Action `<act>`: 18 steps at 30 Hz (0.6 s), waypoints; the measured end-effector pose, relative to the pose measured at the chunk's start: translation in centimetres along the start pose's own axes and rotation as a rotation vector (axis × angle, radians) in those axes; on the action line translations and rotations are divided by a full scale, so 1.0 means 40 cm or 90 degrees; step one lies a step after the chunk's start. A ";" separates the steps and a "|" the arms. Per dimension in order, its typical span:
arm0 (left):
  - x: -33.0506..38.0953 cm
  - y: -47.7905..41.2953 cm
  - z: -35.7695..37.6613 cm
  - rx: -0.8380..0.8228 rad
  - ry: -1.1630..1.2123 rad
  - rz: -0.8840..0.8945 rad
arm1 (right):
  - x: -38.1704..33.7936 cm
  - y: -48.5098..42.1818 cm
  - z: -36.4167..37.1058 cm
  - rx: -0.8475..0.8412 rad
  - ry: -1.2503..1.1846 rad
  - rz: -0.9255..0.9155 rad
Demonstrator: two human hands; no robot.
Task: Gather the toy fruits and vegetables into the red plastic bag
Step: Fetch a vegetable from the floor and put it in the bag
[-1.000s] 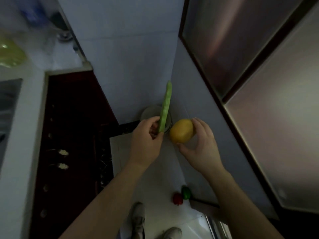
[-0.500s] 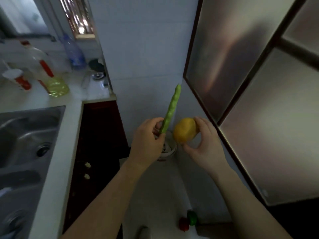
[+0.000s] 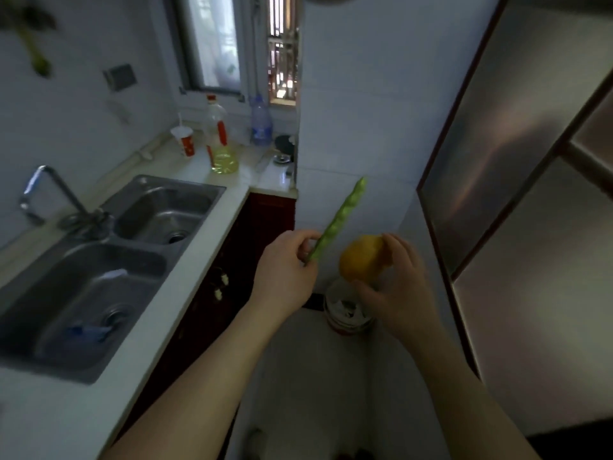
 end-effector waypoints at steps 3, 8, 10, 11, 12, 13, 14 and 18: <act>-0.029 0.058 -0.092 0.056 -0.011 -0.033 | -0.073 0.004 0.031 -0.028 -0.041 -0.034; -0.083 0.148 -0.263 0.151 -0.046 -0.092 | -0.225 -0.013 0.093 -0.068 -0.093 -0.120; -0.106 0.185 -0.336 0.181 -0.047 -0.100 | -0.295 -0.018 0.125 -0.087 -0.118 -0.148; -0.121 0.204 -0.371 0.197 -0.049 -0.107 | -0.331 -0.018 0.142 -0.096 -0.134 -0.161; -0.136 0.223 -0.406 0.211 -0.054 -0.117 | -0.367 -0.016 0.158 -0.104 -0.148 -0.174; -0.151 0.242 -0.440 0.226 -0.059 -0.127 | -0.403 -0.014 0.175 -0.112 -0.158 -0.185; -0.165 0.263 -0.475 0.241 -0.065 -0.136 | -0.439 -0.011 0.192 -0.119 -0.166 -0.199; -0.220 0.361 -0.625 0.297 -0.078 -0.165 | -0.593 0.015 0.263 -0.139 -0.195 -0.249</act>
Point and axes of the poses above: each hand's wrist, its own y-axis away from the middle knuckle, its own z-axis out of the palm, x = y × z, the point moved 10 cm from there along -y, towards the middle knuckle, and after that the axes turned 15 degrees about -z, right-handed, at the moved point
